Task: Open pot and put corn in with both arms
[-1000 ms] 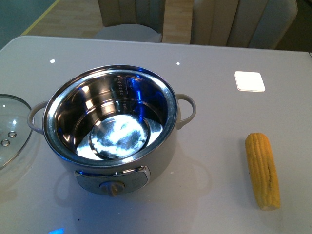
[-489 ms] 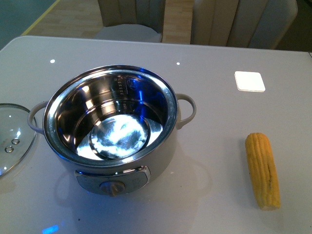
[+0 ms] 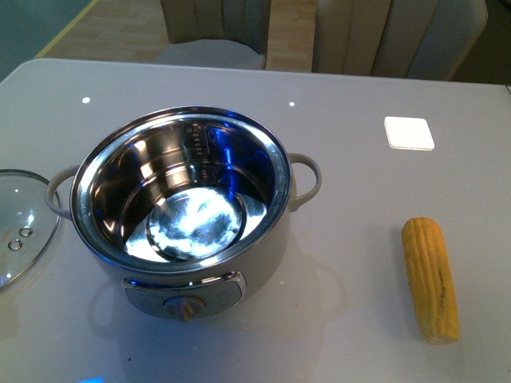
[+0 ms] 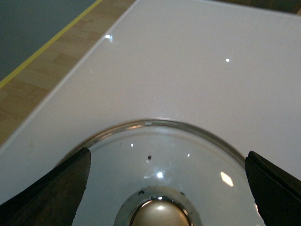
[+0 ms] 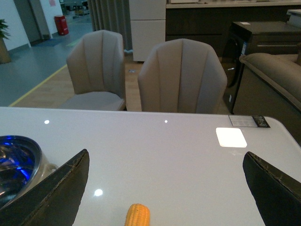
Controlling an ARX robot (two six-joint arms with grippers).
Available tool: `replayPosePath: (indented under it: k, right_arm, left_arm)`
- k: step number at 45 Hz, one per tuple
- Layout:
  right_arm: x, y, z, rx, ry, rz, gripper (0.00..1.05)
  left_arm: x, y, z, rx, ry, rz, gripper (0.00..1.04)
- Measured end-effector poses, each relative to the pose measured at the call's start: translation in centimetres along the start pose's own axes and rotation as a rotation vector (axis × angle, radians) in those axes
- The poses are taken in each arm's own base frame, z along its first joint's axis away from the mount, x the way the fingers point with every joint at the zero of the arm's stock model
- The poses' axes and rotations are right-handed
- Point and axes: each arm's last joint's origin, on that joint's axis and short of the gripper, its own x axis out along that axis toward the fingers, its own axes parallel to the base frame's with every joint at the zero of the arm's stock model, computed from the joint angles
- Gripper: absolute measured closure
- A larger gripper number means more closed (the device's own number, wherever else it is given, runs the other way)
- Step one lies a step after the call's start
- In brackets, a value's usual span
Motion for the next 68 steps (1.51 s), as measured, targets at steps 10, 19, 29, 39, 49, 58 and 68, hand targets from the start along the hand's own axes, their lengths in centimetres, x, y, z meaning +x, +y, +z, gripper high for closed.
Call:
replayPosePath:
  k: [10, 19, 29, 39, 49, 58, 68]
  right_arm:
    - [0.0, 0.0, 0.0, 0.0, 0.0, 0.0, 0.09]
    - [0.0, 0.0, 0.0, 0.0, 0.0, 0.0, 0.09]
    - [0.0, 0.0, 0.0, 0.0, 0.0, 0.0, 0.09]
    - [0.0, 0.0, 0.0, 0.0, 0.0, 0.0, 0.09]
    - [0.0, 0.0, 0.0, 0.0, 0.0, 0.0, 0.09]
    - [0.0, 0.0, 0.0, 0.0, 0.0, 0.0, 0.09]
    - [0.0, 0.0, 0.0, 0.0, 0.0, 0.0, 0.09]
  left_arm:
    - [-4.1, -0.7, 5.7, -0.039, -0.065, -0.076, 0.07]
    - [-9.5, -1.0, 10.8, -0.082, -0.128, -0.159, 0.07]
    - [-14.5, -1.9, 13.8, -0.081, -0.194, -0.195, 0.1]
    - [-17.8, -4.9, 12.2, 0.023, -0.349, -0.185, 0.48]
    - [-20.1, -6.9, 10.3, 0.03, -0.345, -0.183, 0.87]
    - [-22.1, -8.2, 8.8, 0.034, -0.346, -0.187, 1.01]
    - [-23.5, -9.3, 7.4, 0.032, -0.35, -0.165, 1.01]
